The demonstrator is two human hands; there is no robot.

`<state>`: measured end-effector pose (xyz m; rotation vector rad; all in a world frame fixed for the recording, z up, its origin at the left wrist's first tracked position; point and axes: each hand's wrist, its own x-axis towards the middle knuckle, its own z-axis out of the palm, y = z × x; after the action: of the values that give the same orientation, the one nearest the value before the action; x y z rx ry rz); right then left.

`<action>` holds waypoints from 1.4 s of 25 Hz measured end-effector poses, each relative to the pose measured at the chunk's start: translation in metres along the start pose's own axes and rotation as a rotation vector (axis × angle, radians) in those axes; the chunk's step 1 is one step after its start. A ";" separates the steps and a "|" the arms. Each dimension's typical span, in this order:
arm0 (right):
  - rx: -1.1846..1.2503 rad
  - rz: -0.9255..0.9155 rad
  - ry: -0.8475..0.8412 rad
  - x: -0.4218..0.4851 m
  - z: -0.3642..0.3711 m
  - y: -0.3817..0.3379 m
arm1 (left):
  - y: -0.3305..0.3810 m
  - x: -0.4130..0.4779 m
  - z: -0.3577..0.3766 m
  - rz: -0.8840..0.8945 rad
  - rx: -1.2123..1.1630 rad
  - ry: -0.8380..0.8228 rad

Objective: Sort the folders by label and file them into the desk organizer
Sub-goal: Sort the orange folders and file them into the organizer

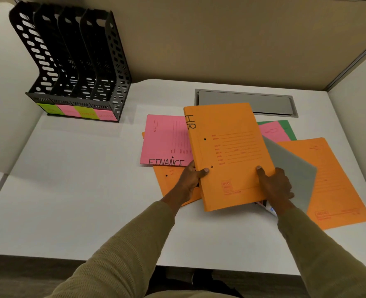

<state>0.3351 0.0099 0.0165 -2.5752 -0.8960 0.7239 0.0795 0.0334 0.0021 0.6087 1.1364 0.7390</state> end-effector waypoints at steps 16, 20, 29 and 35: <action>0.632 -0.154 -0.719 -0.119 0.118 -0.092 | 0.015 -0.075 -0.208 0.026 0.349 0.510; 0.547 -0.167 -0.667 -0.169 0.173 -0.128 | 0.017 -0.098 -0.276 0.056 0.372 0.666; 0.280 -0.333 -0.878 -0.247 0.250 -0.185 | 0.015 -0.113 -0.366 -0.070 0.988 0.905; 0.037 -0.476 -0.846 -0.253 0.261 -0.194 | -0.009 -0.100 -0.363 -0.134 1.336 0.687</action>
<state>-0.0749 0.0259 -0.0215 -1.8440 -1.6189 1.6656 -0.2865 -0.0291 -0.0599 1.4111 2.2791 -0.0738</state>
